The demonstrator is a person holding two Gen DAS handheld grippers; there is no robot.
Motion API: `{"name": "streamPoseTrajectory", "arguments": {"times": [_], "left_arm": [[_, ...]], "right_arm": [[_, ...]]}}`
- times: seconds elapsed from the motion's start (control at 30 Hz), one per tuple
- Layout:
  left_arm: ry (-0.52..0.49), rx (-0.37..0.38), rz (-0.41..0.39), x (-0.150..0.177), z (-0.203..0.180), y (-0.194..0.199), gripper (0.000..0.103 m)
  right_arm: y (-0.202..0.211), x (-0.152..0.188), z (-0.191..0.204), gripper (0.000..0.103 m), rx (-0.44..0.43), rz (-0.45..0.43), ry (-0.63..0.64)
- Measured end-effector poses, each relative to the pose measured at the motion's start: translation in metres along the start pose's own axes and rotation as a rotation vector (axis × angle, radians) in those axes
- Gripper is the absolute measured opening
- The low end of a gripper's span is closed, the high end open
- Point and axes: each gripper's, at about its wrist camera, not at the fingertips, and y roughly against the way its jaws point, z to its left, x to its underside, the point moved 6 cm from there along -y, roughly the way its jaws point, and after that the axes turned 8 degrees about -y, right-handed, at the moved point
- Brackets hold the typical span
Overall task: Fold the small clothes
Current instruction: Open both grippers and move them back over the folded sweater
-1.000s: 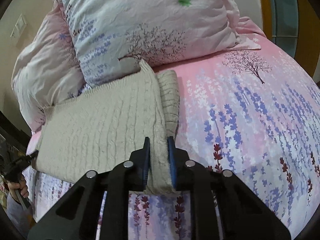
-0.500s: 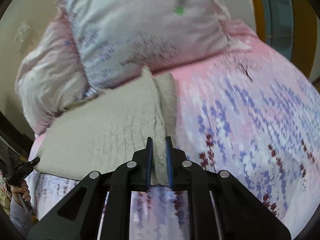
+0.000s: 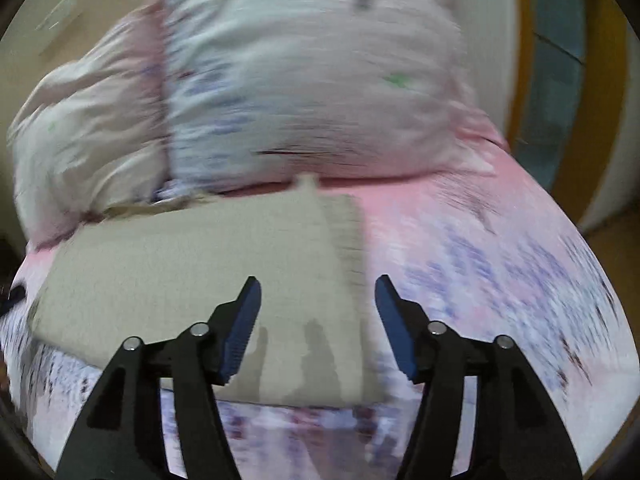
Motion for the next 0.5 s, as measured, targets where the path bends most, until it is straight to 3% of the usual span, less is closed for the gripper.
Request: {"name": "streamPoseTrajectory", "arguments": {"times": [0.1,0.23,0.3,0.37,0.5], "left_arm": [[-0.064,0.051,0.015,-0.008,-0.033,-0.013,0.060],[-0.099,0.040,0.110,-0.003,-0.054,-0.051,0.060],[-0.089,0.027,0.157,0.003,-0.053,-0.065,0.060],[-0.105,0.014,0.151,0.008,-0.052,-0.066,0.060],[-0.091,0.042,0.136,0.007,-0.048,-0.055,0.060]], "right_arm": [[-0.016,0.005,0.040,0.061,-0.046,0.034,0.074],[-0.040,0.012,0.086,0.065,-0.080,0.085,0.136],[-0.049,0.017,0.098,0.067,-0.062,0.101,0.173],[-0.063,0.028,0.105,0.071,0.001,0.134,0.233],[-0.069,0.035,0.103,0.083,0.025,0.122,0.253]]}}
